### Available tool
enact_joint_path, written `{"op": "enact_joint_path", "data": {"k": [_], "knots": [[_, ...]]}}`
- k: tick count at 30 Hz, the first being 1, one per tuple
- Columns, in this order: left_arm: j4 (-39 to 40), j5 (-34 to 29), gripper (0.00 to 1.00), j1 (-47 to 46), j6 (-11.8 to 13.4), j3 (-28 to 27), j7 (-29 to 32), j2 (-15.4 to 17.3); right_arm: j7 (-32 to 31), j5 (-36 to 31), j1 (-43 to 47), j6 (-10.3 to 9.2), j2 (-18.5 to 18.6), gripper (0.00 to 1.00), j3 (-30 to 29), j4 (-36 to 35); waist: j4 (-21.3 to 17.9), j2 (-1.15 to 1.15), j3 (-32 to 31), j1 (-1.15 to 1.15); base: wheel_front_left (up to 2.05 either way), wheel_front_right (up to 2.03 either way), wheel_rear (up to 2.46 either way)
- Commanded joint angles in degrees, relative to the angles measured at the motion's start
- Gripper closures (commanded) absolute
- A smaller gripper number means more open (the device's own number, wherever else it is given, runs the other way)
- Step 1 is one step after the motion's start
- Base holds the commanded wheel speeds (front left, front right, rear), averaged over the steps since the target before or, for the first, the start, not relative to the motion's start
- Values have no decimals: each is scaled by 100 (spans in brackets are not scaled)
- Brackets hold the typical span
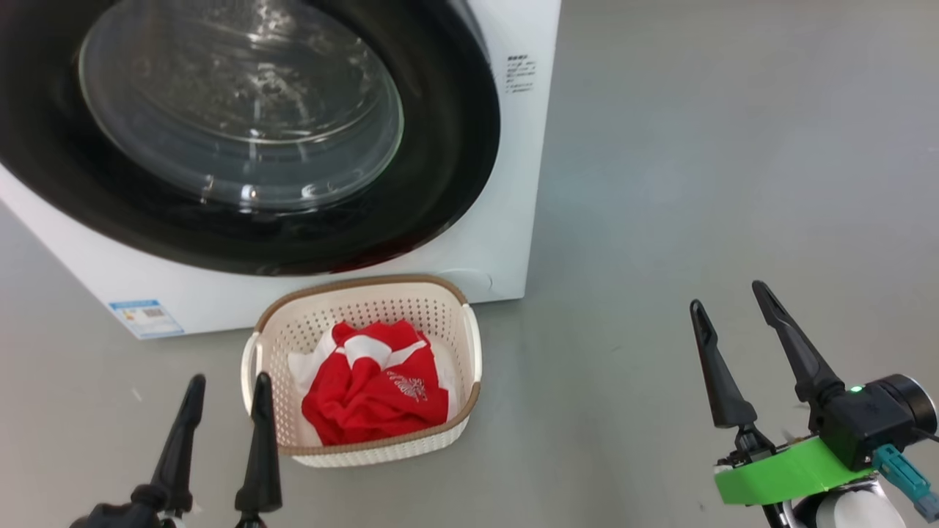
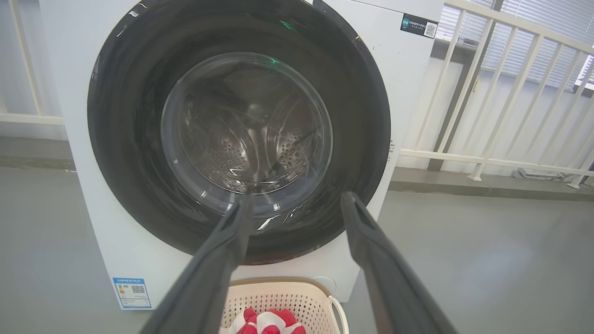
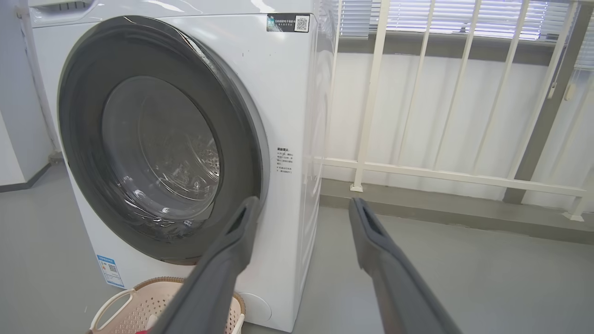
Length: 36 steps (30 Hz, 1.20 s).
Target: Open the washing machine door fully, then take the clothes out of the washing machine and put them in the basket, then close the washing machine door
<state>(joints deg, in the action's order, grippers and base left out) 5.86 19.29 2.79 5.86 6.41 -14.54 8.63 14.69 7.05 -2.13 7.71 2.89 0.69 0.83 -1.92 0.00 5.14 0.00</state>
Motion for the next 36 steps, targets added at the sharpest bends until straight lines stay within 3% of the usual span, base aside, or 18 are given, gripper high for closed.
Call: {"op": "enact_joint_path", "data": {"k": [1, 10, 35, 36], "knots": [[131, -22, 0, -65, 14, -226, -43, 84, 30, 30, -22, -22, -2, 0, 107, -176, -94, 0, -111, 0, 0, 0, 0], [-124, 52, 0, 323, -81, -231, -14, 131, 30, 75, 415, -22, -2, 0, 115, -137, -147, 0, -543, 0, 0, 0, 0], [-102, 223, 0, 472, 52, -328, 33, 151, 30, 88, 565, -22, -2, 0, 99, -60, -67, 0, -666, 0, 0, 0, 0], [-259, 214, 100, 575, 17, -109, 66, 106, 0, 47, 669, 0, -50, 100, -14, 72, -66, 0, -666, 0, 0, 0, 0]]}}
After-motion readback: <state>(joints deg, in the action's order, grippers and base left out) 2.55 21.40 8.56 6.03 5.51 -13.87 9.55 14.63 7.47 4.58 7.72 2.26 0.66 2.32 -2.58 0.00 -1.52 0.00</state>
